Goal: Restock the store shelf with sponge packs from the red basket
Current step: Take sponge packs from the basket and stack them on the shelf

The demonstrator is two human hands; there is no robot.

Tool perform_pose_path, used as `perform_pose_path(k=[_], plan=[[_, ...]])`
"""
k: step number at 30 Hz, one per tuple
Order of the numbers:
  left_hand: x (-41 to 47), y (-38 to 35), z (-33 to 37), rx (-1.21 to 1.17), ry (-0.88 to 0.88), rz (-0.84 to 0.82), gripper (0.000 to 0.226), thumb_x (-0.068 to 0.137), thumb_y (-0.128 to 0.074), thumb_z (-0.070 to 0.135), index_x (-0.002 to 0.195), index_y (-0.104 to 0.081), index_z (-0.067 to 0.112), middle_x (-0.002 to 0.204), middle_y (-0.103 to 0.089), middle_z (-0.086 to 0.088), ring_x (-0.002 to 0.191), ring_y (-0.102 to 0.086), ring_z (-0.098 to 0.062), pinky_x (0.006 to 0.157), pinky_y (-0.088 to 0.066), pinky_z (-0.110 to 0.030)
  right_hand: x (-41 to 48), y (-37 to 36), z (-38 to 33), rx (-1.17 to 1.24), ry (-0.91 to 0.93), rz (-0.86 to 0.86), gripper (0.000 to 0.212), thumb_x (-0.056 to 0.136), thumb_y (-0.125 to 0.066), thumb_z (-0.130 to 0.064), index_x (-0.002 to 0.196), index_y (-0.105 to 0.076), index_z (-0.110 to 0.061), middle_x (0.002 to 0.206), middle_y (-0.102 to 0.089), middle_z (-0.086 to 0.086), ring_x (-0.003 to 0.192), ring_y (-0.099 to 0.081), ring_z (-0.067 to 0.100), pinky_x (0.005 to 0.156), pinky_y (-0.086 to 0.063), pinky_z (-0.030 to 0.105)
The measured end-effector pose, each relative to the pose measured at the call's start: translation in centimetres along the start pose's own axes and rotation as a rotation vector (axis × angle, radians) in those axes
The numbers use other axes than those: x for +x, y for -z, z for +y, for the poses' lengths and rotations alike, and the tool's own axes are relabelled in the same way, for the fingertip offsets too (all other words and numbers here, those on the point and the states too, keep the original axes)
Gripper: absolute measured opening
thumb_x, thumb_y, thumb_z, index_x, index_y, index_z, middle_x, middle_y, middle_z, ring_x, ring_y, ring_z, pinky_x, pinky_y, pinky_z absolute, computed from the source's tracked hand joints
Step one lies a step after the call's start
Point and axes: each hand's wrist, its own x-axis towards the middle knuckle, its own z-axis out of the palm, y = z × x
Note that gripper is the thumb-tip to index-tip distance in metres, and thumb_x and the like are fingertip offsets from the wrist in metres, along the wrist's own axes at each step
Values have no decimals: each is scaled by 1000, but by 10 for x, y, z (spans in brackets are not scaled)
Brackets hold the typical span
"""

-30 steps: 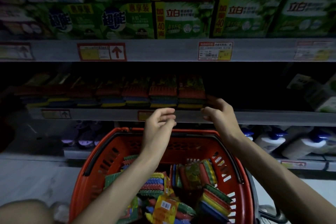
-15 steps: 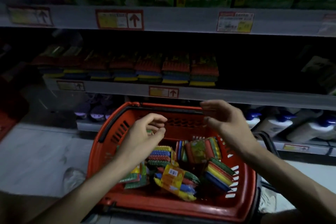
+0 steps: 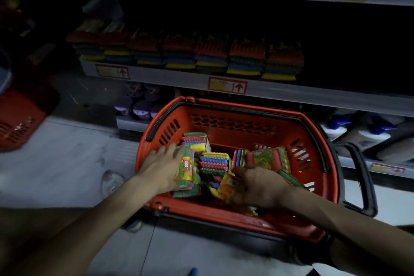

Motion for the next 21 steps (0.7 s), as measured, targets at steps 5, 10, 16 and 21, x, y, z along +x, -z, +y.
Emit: perform_pose_path(k=[5,10,16,21], plan=[[19,-4,4,-26,-14,-106,136,70,-87,57,164,4,21,171,-2,-12,157,-12,-33,123,-27,-49,5,-13,-5,-71,2,-25,93,79,-68,-69,153,-30,-27,141,-52,7,119,-61,33,94,-52,39],[25,-11,3,-61,-39,-110,138,71,-89,51,163,12,27,170,-6,-12,155,-16,-33,121,-31,-48,6,-1,7,228,-106,-19,89,92,-60,-61,157,-18,-17,129,-66,11,96,-63,23,84,-50,33],[27,13,-10,-957,53,-197,102,75,-81,43,160,-25,33,154,-40,2,135,-43,-20,107,-38,-33,13,14,41,806,-236,101,40,101,-52,-53,118,-65,-20,118,-69,5,106,-66,25,101,-52,42],[18,22,-20,-1522,91,-342,75,58,-76,58,130,-65,38,145,-58,0,130,-55,-25,114,-42,-52,3,26,53,1174,-344,126,40,95,-48,-46,101,-69,-12,86,-75,10,79,-68,30,79,-52,40]])
